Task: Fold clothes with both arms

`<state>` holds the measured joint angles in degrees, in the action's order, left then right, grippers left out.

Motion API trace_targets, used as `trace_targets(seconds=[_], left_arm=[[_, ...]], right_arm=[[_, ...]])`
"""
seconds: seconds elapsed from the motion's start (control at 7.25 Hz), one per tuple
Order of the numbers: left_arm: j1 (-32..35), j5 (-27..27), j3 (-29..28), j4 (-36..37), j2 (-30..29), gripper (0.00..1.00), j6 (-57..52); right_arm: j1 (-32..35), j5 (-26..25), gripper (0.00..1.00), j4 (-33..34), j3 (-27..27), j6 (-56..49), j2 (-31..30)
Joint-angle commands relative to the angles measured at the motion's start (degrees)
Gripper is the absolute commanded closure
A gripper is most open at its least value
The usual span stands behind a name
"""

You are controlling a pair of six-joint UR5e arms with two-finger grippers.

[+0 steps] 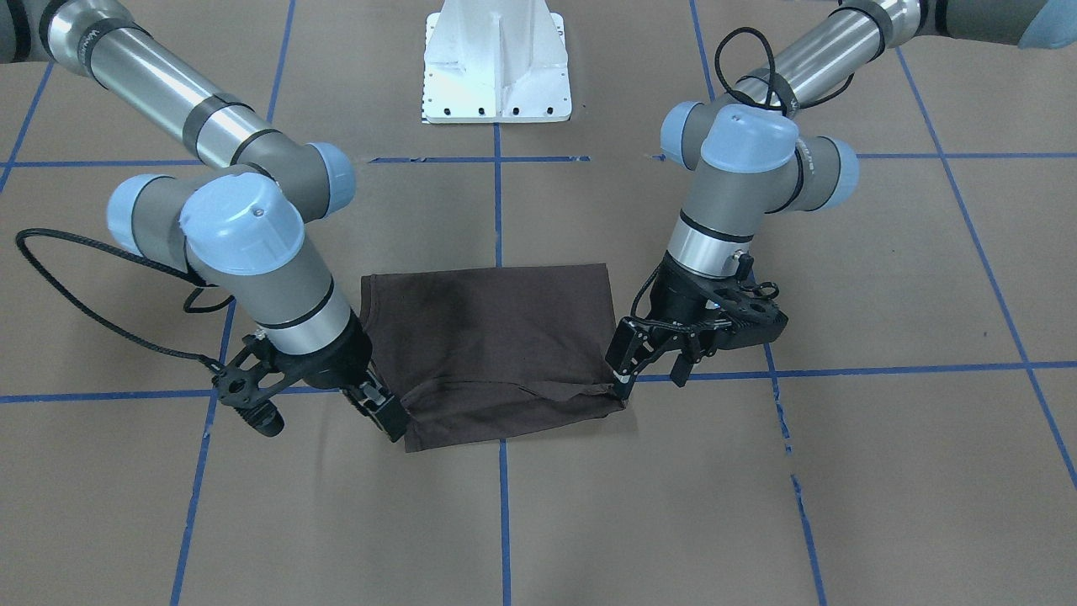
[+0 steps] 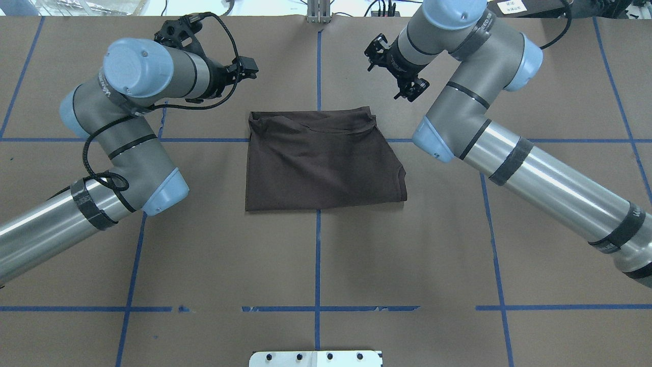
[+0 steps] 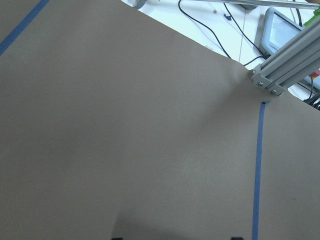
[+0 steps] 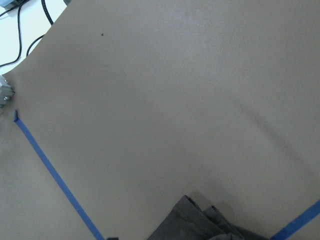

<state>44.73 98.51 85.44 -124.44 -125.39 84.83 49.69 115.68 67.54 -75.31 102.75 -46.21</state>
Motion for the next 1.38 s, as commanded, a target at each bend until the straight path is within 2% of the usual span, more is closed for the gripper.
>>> trace_targets(seconds=[0.0, 0.14, 0.28, 0.41, 0.55, 0.69, 0.83, 0.97, 1.1, 1.24], left_arm=[[3.5, 7.6, 3.5, 0.0, 4.2, 0.0, -10.1], [7.3, 12.9, 5.2, 0.3, 5.8, 0.0, -16.4], [12.3, 20.2, 7.1, 0.3, 10.1, 0.0, -24.3], [18.4, 25.2, 7.2, 0.8, 13.3, 0.0, -36.3], [24.6, 28.6, 6.1, 1.2, 15.9, 0.0, -48.8], [31.2, 30.3, 2.5, 5.0, 16.2, 0.0, -62.8], [36.2, 31.0, 1.2, 11.4, 15.7, 0.0, -73.5], [39.8, 31.0, 1.1, 17.4, 15.4, 0.0, -78.5], [42.6, 34.1, 1.5, 23.0, 15.3, 0.0, -78.9], [44.0, 36.9, 2.3, 29.5, 15.3, 0.0, -79.8]], right_arm=[[5.7, 6.7, 0.0, 0.1, -0.9, -7.7, -2.7], [8.5, 9.6, 0.0, 0.2, -4.3, -11.6, -6.9], [11.7, 12.0, 0.0, 0.7, -9.2, -21.3, -13.0], [17.5, 16.1, 0.0, 0.8, -9.8, -34.2, -17.5], [23.4, 17.9, 0.0, 1.3, -8.8, -47.9, -20.9], [28.9, 17.9, 0.0, 8.4, -8.9, -64.3, -22.5], [33.6, 17.8, 0.0, 18.1, -10.0, -78.1, -22.5], [36.9, 17.5, 0.0, 23.0, -10.5, -87.0, -23.2], [37.8, 17.5, 0.0, 26.2, -13.2, -90.6, -25.4], [37.8, 17.3, 0.0, 26.5, -15.7, -91.9, -28.4]])
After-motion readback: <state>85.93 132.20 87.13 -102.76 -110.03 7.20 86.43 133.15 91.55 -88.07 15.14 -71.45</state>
